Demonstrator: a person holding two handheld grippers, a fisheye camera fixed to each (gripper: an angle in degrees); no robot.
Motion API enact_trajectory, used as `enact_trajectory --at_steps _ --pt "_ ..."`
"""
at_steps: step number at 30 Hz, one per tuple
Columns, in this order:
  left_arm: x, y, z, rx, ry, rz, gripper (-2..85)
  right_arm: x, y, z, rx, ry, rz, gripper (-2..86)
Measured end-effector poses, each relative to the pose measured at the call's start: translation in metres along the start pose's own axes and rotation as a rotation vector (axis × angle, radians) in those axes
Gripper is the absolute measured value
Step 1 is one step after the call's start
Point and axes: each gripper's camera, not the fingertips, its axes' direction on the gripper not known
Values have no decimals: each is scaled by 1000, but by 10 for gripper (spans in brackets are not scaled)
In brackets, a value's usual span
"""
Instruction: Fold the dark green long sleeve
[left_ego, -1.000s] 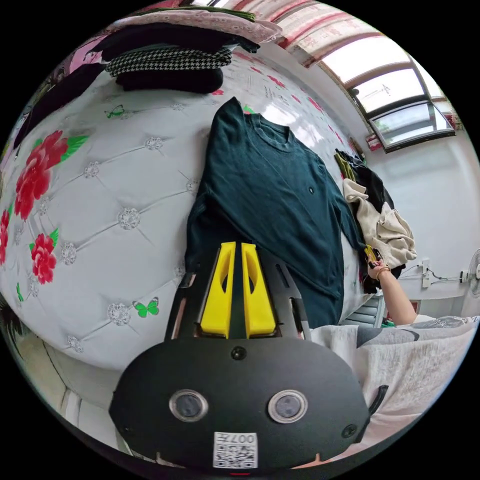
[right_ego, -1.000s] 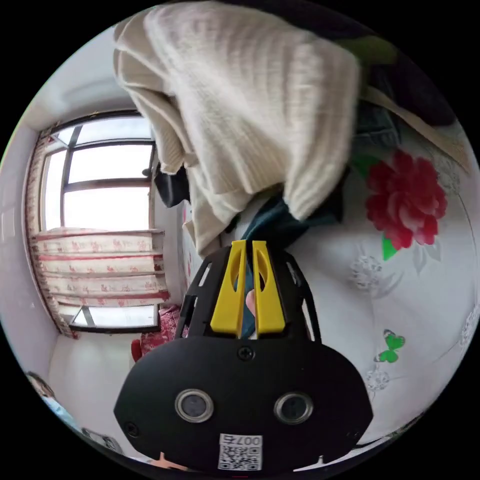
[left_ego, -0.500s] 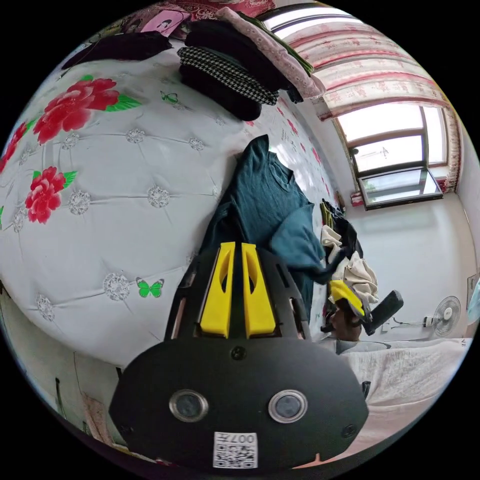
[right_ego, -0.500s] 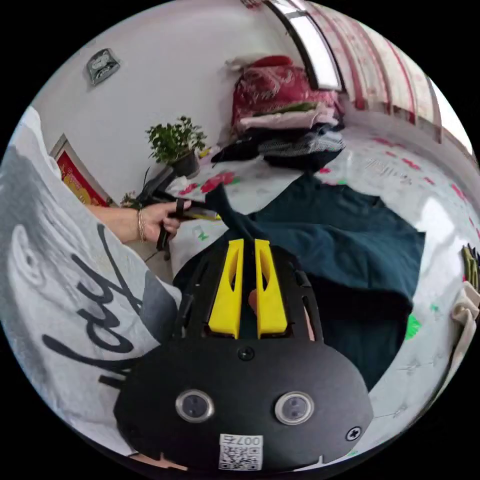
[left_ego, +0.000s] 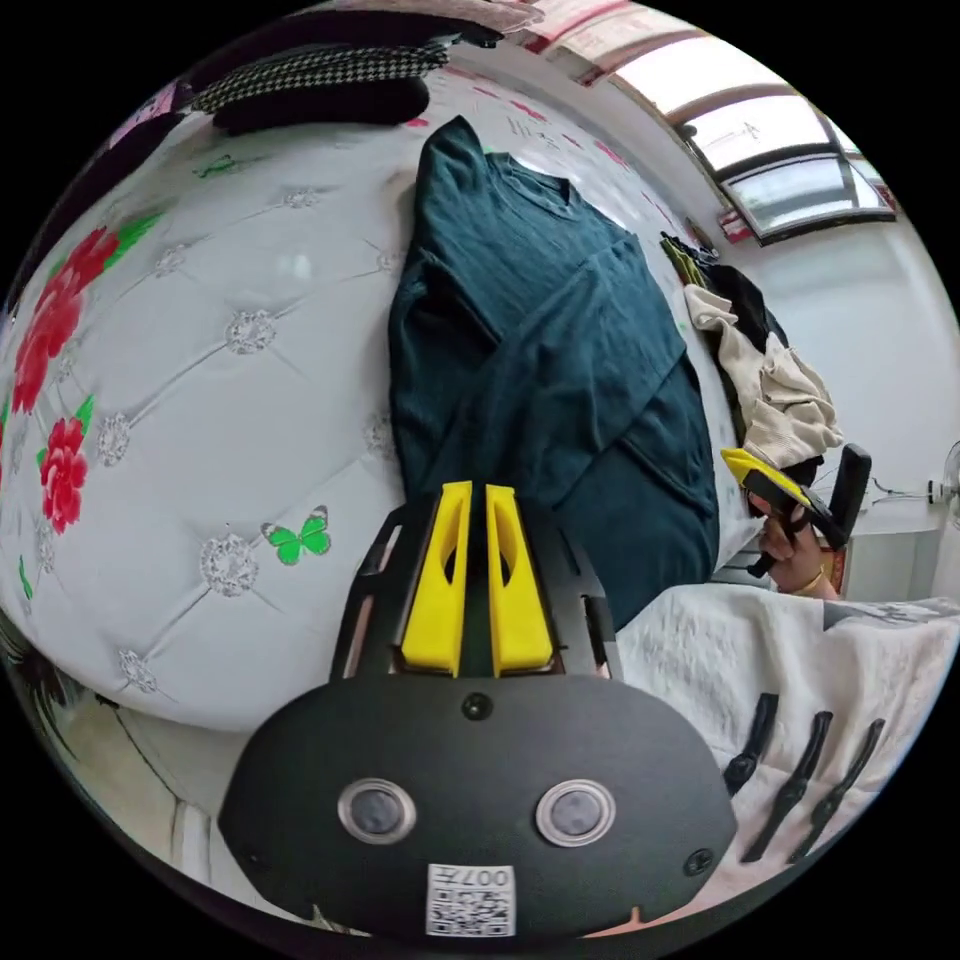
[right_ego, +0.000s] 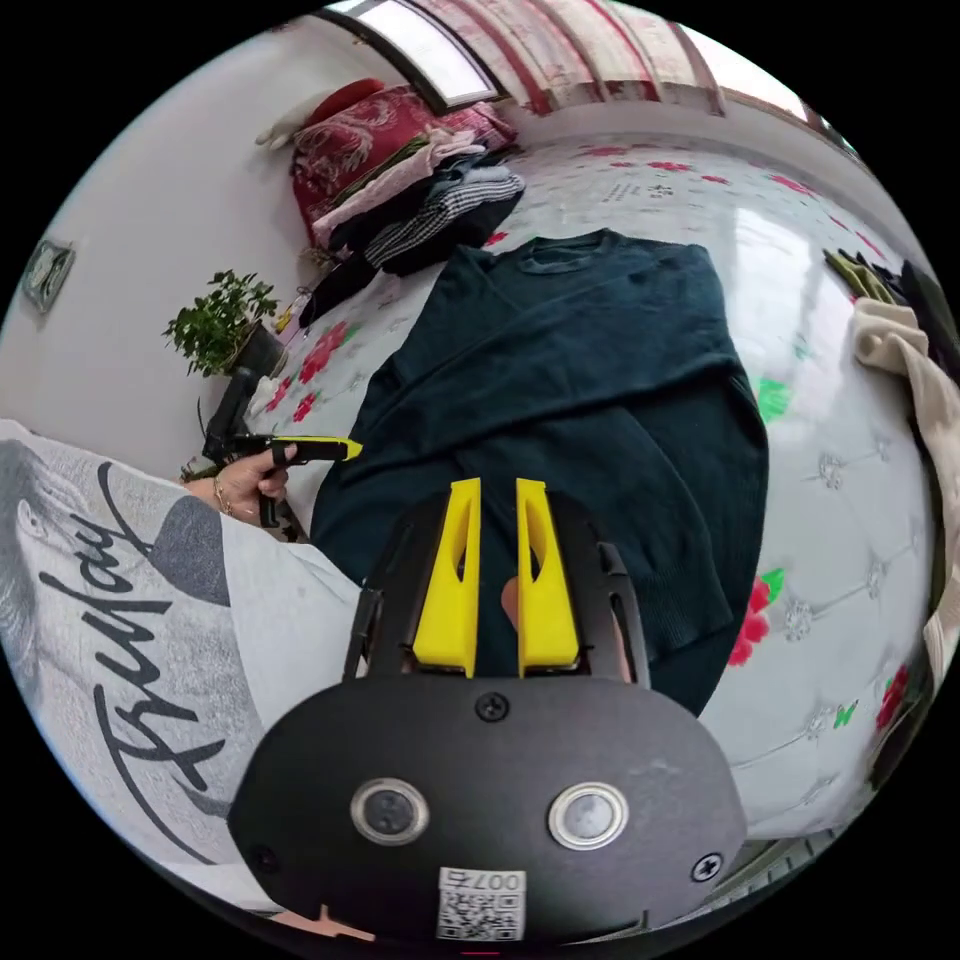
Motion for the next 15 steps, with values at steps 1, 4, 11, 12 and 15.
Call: enact_trajectory --at_steps 1,4,11,12,15 --pt "3 1 -1 -7 -32 30 -3 3 4 -3 11 9 24 58" --pt "-4 8 -16 -9 -62 21 -7 19 28 -19 52 71 135 60" --pt "-52 97 -66 99 -4 -125 42 66 106 -52 -1 218 367 57" --pt "-52 106 -67 95 -4 -128 47 71 117 -53 -27 225 392 56" --pt "-45 143 -60 76 83 -95 78 78 134 -45 -96 224 425 57"
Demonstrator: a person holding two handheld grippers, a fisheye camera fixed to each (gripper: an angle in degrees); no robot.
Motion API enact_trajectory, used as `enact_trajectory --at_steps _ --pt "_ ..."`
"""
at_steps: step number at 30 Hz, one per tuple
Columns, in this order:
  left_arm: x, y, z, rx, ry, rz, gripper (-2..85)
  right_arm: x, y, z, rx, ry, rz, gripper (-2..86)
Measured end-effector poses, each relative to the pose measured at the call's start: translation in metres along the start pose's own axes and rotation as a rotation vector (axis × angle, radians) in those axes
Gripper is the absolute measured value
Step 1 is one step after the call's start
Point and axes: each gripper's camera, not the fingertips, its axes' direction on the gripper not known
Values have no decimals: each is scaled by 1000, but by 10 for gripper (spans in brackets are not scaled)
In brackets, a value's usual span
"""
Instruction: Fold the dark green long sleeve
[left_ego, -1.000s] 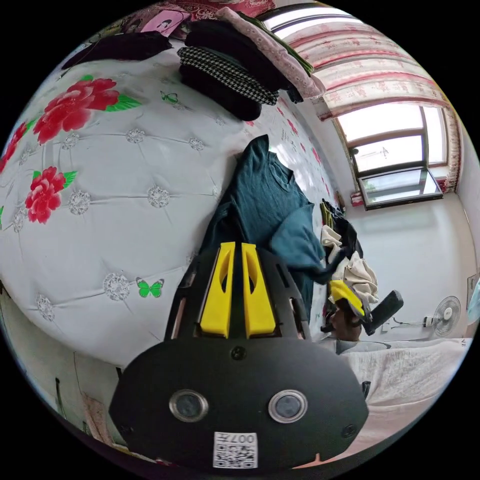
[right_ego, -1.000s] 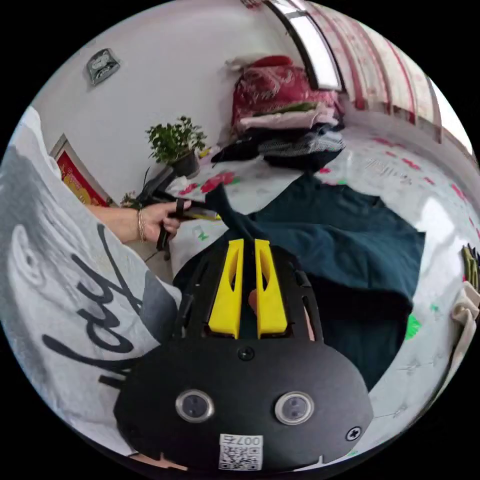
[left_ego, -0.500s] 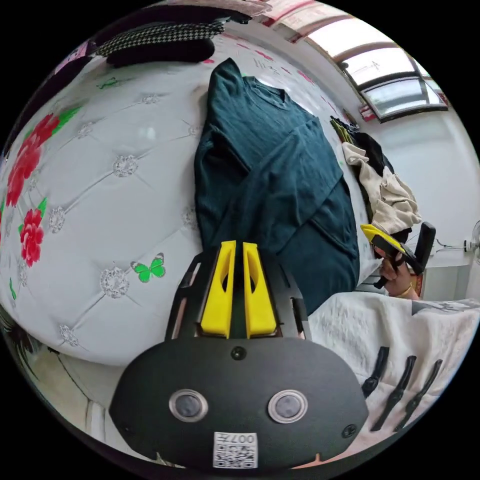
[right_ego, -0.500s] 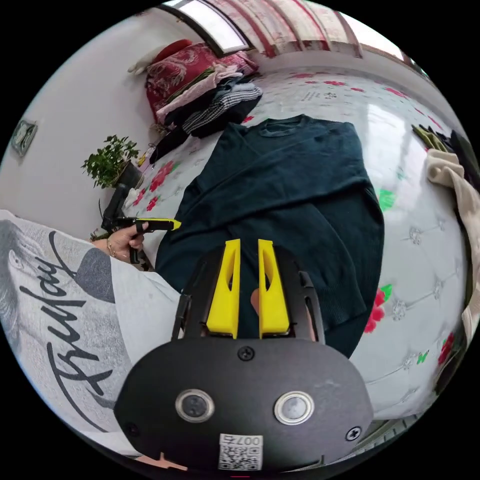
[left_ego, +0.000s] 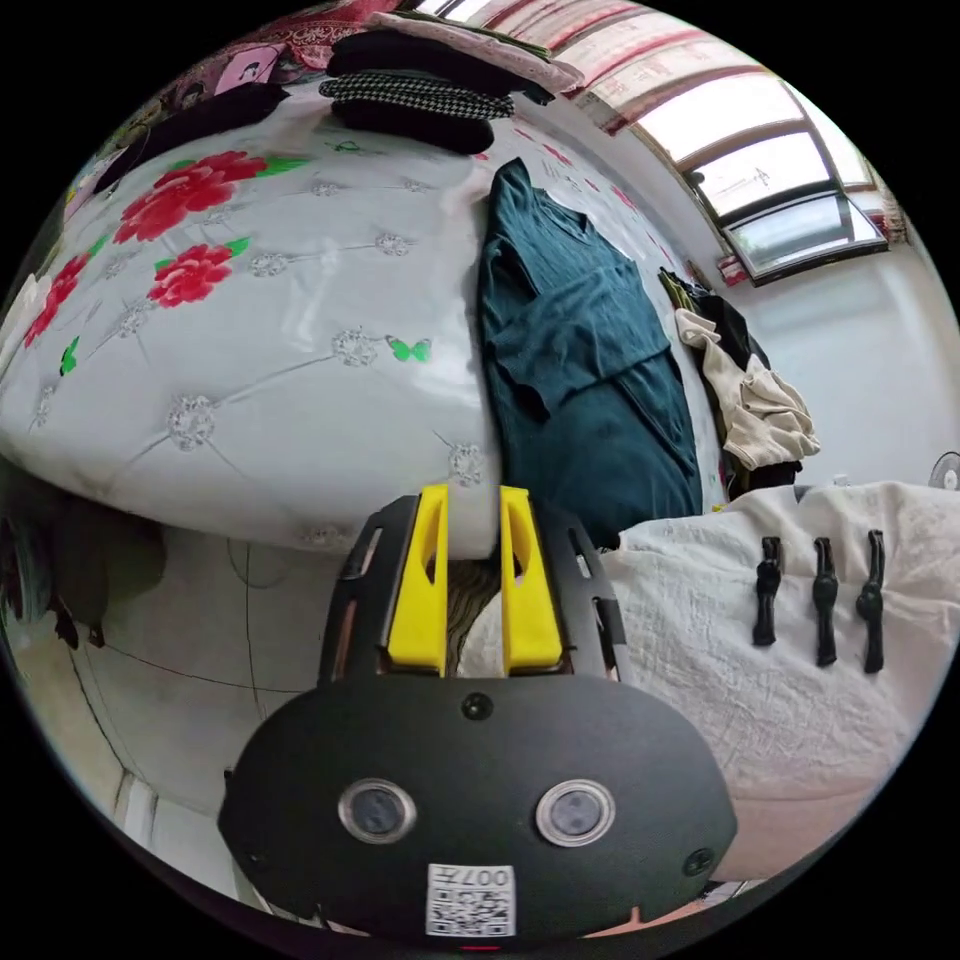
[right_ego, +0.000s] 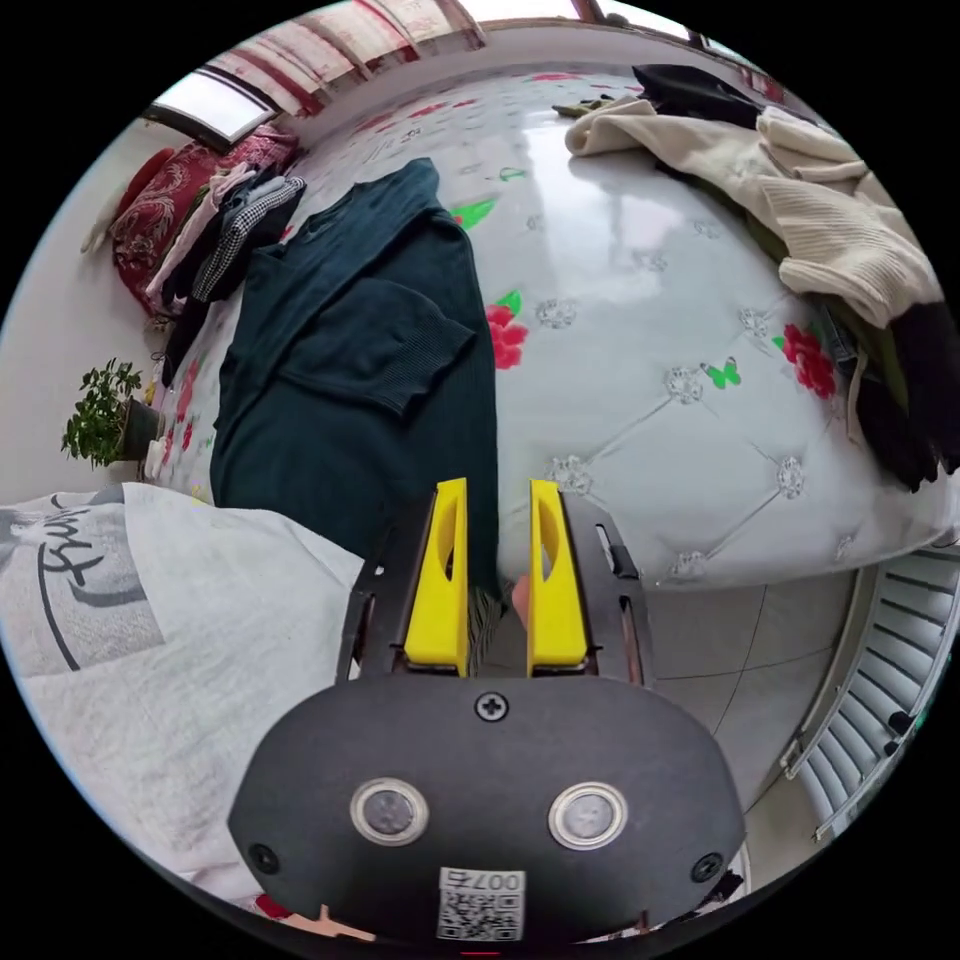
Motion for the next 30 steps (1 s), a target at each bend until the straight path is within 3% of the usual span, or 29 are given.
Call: enact_trajectory --at_steps 5,7,10,14,17,19,22,27,30 --pt "19 16 34 -112 84 16 92 -15 -4 30 -114 -4 -69 52" --pt "25 15 42 -136 -98 18 40 -25 -7 34 -118 127 -92 41" --pt "16 13 37 -147 -50 21 15 -32 -13 36 -160 186 -176 20" --pt "18 -2 33 -188 50 60 -4 -16 -36 26 -218 -19 -218 3" --pt "18 -31 0 -50 215 63 -8 7 -65 -6 -119 -266 -164 0" --pt "5 -66 -37 148 330 34 -8 19 -90 -31 -24 -370 -135 0" --pt "-29 -117 -59 340 455 -125 -5 36 -143 -68 151 -519 -89 4" --pt "-41 -155 -58 369 284 -257 36 50 -206 -78 277 -522 24 20" --pt "-32 -143 -51 352 168 -213 52 49 -200 -64 239 -376 0 26"
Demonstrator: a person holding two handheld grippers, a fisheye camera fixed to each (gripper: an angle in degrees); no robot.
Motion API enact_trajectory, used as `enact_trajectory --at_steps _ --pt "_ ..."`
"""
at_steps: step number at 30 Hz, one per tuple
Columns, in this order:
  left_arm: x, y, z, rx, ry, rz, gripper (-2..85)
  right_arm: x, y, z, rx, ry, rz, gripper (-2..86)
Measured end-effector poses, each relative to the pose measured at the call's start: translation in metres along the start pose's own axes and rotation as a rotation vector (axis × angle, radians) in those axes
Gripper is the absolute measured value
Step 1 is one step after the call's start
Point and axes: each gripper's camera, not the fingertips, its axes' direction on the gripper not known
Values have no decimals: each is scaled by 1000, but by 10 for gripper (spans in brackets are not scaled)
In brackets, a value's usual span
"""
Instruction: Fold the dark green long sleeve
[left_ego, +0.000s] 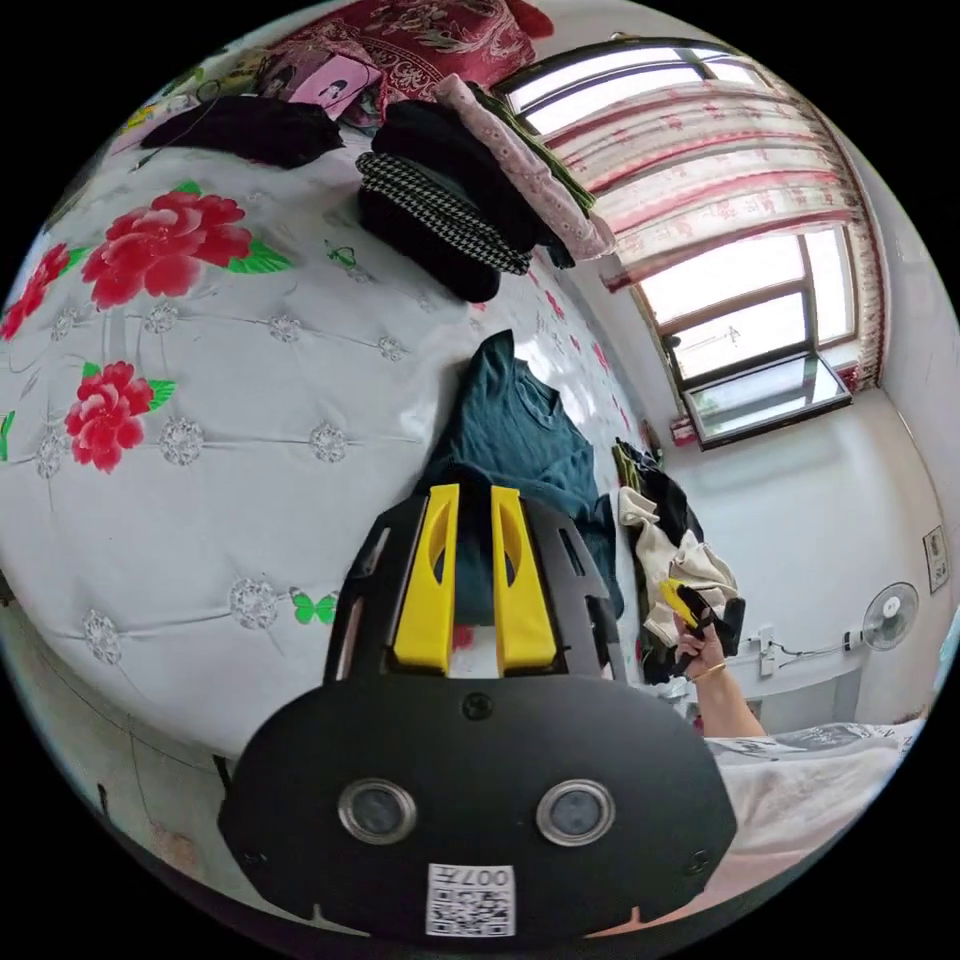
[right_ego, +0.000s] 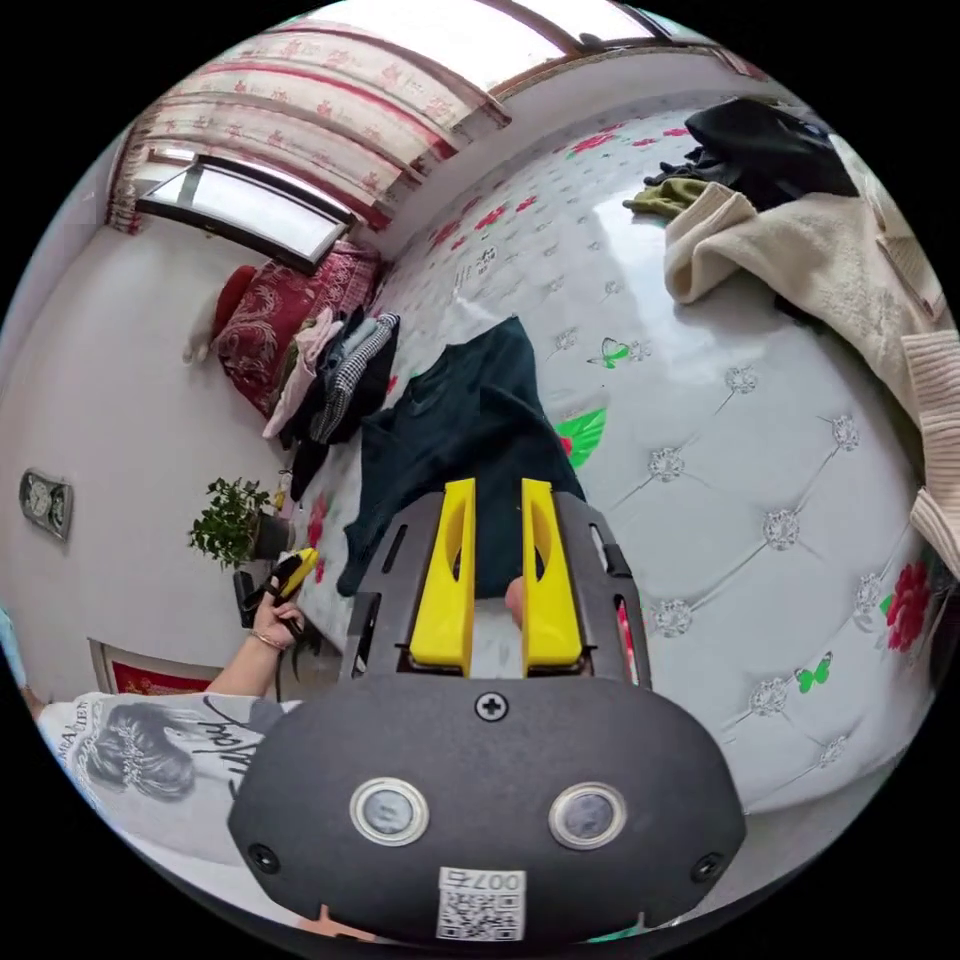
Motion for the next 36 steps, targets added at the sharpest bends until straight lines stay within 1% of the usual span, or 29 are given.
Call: enact_trajectory --at_steps 3,6,10,11,12,13,14,17,20,21,22,23,24,25,26,27,28,29,30,32,34,36 --pt "2 20 15 -80 -90 61 63 13 21 17 -81 147 -29 32" --pt "3 24 32 -164 -139 102 78 29 28 27 -140 223 -34 41" --pt "5 14 66 -301 -279 155 71 41 17 43 -194 222 -59 48" --pt "7 13 67 -290 -313 170 66 44 12 55 -241 227 -70 46" --pt "13 12 71 -295 -343 235 56 46 8 68 -299 235 -81 41" --pt "17 11 73 -310 -351 291 44 47 7 73 -318 257 -84 39" --pt "17 10 74 -325 -335 304 40 44 5 72 -305 307 -116 32" --pt "3 4 62 -371 -242 236 19 49 3 60 -369 248 -137 14" --pt "-27 18 15 -358 16 112 5 66 20 8 -322 67 -112 5" --pt "-32 24 10 -372 39 96 4 80 33 -5 -341 9 -71 4" --pt "-44 37 5 -413 68 62 2 88 41 -9 -362 2 -49 3" --pt "-51 44 4 -440 80 41 1 106 61 -10 -424 21 -4 2" --pt "-65 58 3 -480 95 -19 -1 124 80 -5 -506 36 59 1" --pt "-80 69 0 -494 119 -86 -2 131 87 -5 -539 34 89 1" --pt "-92 73 -9 -456 204 -159 -4 141 97 -11 -551 -1 129 1" --pt "-96 73 -16 -408 275 -194 -5 146 99 -28 -484 -89 167 0" --pt "-96 65 -33 -273 453 -244 -7 146 97 -41 -420 -160 177 0" --pt "-90 58 -39 -219 534 -240 -7 144 93 -69 -261 -330 179 0" --pt "-68 37 -46 -191 601 -155 -8 140 87 -91 -130 -457 162 -1" --pt "-21 -9 -62 -186 547 63 -8 131 75 -115 -11 -533 100 -1" --pt "-4 -27 -66 -214 491 156 -8 124 67 -130 19 -551 42 -2" --pt "-10 -24 -67 -251 452 155 -8 123 73 -140 -22 -492 1 -2"
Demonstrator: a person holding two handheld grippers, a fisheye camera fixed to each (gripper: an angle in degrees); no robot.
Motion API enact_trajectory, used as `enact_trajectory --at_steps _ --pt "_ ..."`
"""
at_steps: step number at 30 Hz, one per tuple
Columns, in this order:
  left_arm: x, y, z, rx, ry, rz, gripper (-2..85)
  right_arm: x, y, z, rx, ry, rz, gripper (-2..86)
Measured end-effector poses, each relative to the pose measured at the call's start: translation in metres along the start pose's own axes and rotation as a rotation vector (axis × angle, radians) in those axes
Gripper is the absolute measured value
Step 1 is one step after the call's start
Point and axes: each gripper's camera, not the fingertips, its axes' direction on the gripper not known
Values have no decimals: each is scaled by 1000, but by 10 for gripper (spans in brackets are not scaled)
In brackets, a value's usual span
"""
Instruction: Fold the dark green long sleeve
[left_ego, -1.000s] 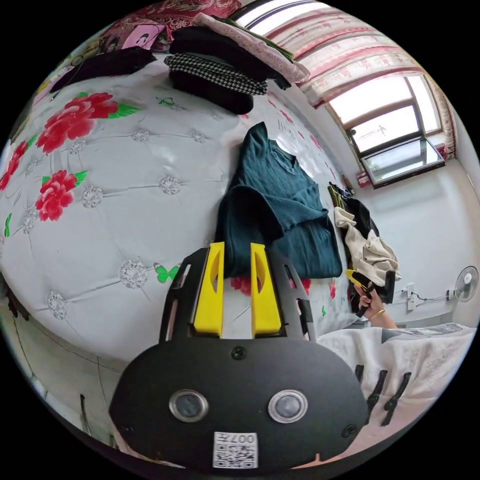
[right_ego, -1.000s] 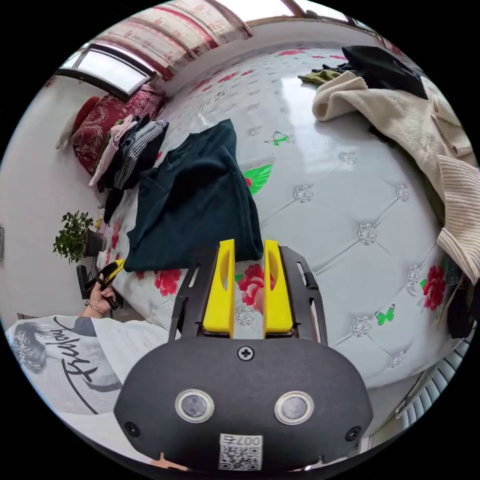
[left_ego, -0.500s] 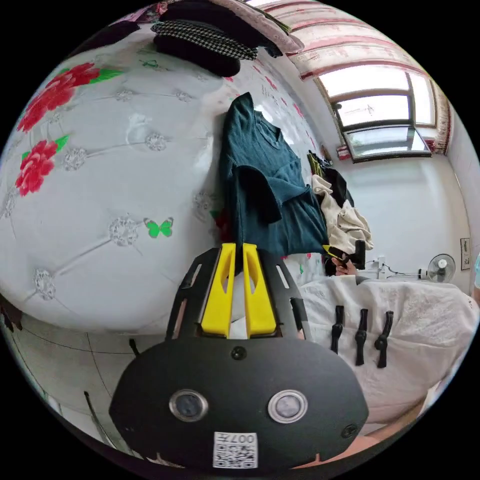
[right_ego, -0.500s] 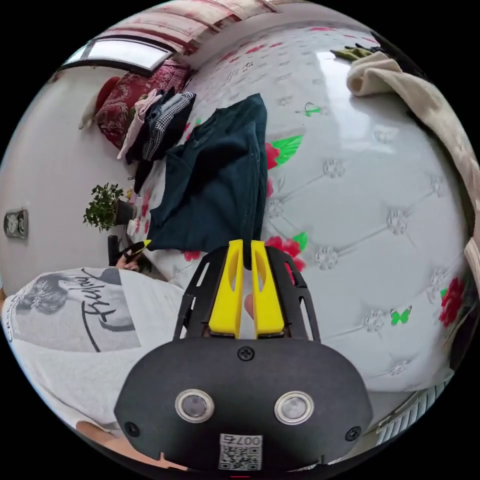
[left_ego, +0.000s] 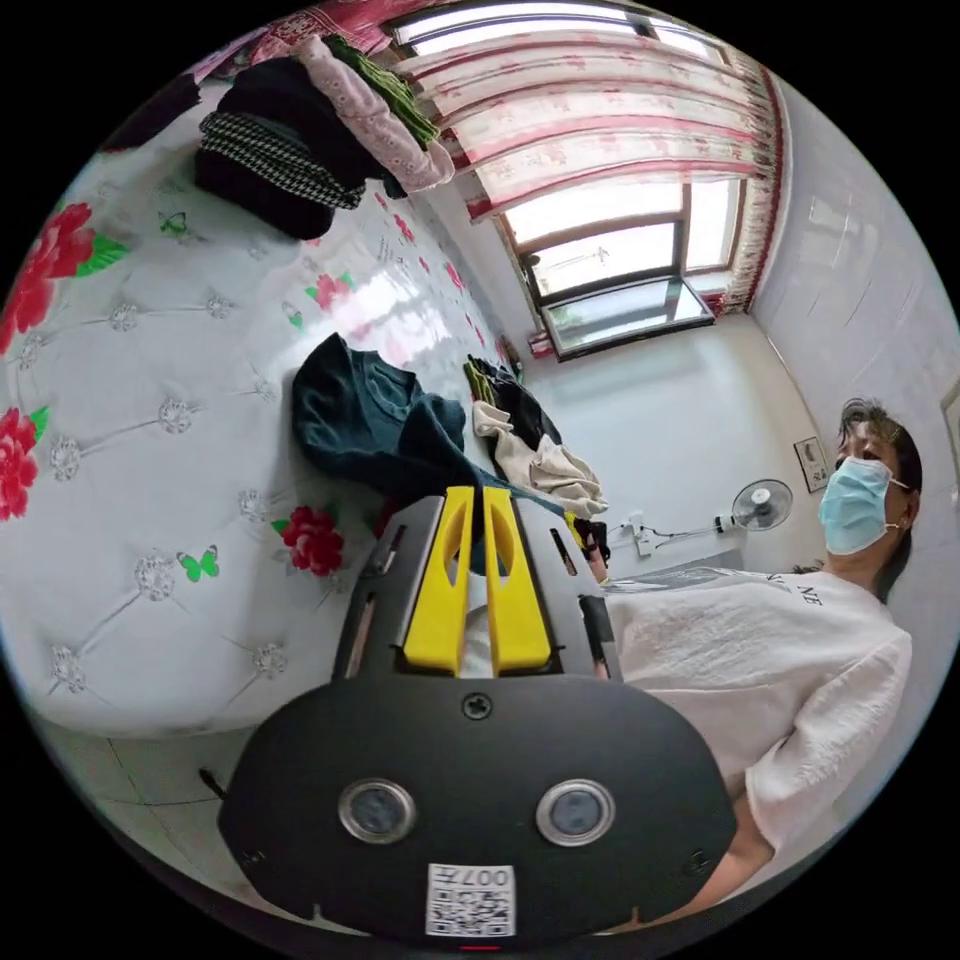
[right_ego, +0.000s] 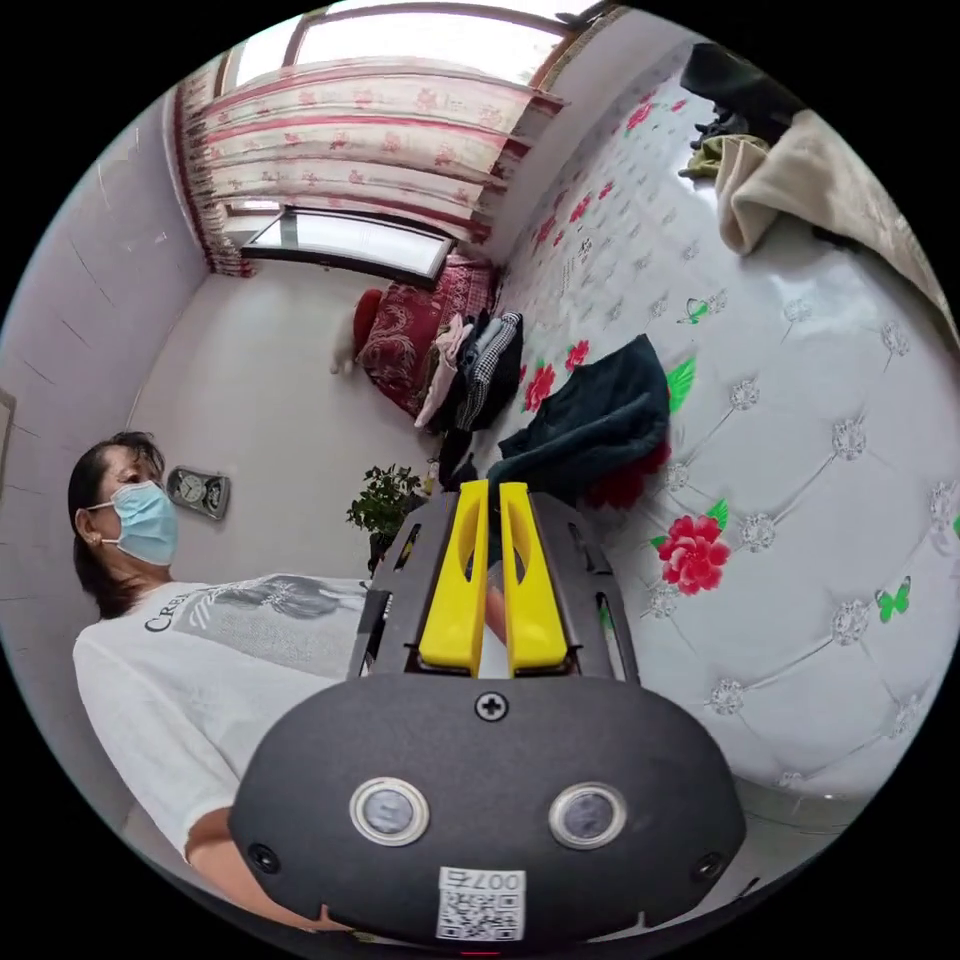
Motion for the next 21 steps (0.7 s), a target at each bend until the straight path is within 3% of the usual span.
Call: enact_trajectory --at_steps 4,9,13,17,21 --pt "-61 77 -8 2 -10 -267 -8 25 45 -8 -117 137 104 -2" --pt "-85 126 -5 118 121 -407 -9 69 95 -17 -15 -6 306 -2" --pt "-70 46 0 110 164 -264 -8 62 51 -21 43 -102 253 -1" --pt "-59 -67 16 148 169 -220 -2 27 -60 -14 88 -149 85 5" --pt "-50 -169 46 278 -95 -209 47 12 -149 17 202 44 48 32"
